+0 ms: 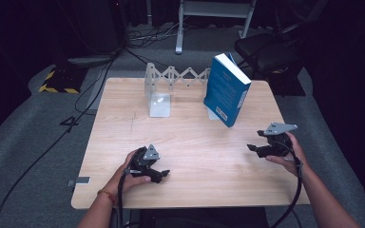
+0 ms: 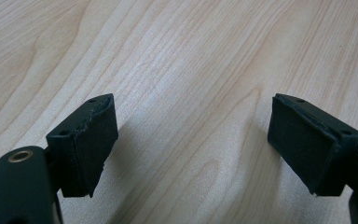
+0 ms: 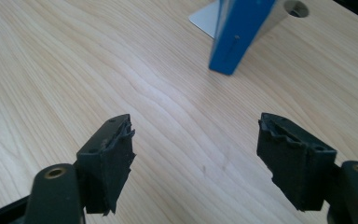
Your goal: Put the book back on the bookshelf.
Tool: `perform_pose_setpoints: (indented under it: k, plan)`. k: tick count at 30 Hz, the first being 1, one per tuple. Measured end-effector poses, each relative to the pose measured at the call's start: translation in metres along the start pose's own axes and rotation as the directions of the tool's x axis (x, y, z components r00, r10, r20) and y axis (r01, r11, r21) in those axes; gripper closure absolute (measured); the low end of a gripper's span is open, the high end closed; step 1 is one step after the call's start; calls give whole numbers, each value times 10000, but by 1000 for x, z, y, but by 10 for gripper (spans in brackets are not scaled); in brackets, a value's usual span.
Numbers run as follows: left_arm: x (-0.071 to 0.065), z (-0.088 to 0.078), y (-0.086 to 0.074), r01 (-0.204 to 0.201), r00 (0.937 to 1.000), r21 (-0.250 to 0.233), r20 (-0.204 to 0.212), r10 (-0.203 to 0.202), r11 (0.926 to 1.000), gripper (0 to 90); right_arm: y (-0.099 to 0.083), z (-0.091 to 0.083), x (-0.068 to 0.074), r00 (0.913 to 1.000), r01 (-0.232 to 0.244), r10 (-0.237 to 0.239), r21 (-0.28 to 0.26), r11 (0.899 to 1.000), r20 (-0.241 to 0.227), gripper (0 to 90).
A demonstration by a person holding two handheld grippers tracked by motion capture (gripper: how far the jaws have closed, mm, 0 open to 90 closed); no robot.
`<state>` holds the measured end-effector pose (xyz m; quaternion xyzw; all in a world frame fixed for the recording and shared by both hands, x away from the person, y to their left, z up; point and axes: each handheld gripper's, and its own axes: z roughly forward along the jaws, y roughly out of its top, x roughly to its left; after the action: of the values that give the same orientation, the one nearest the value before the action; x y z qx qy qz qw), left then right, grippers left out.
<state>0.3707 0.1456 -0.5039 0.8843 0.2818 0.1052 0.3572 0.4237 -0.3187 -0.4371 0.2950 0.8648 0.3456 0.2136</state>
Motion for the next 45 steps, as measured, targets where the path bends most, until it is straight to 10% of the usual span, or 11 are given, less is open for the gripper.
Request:
perform_pose_setpoints:
  k: [15,33,45]
  plan:
    - [-1,0,0,57,10000,-8,-62,-57,10000,164,-51,-21,2,9993,-359,358,216,9991,67,256]
    - [-3,-1,-1,237,9994,-24,-247,-238,9997,162,-127,-38,-4,9756,-2189,2189,-7,9757,157,247]
    - [-3,-1,-1,250,9993,-28,-268,-251,9997,162,-132,-42,-4,9665,-2540,2540,-41,9672,360,238]
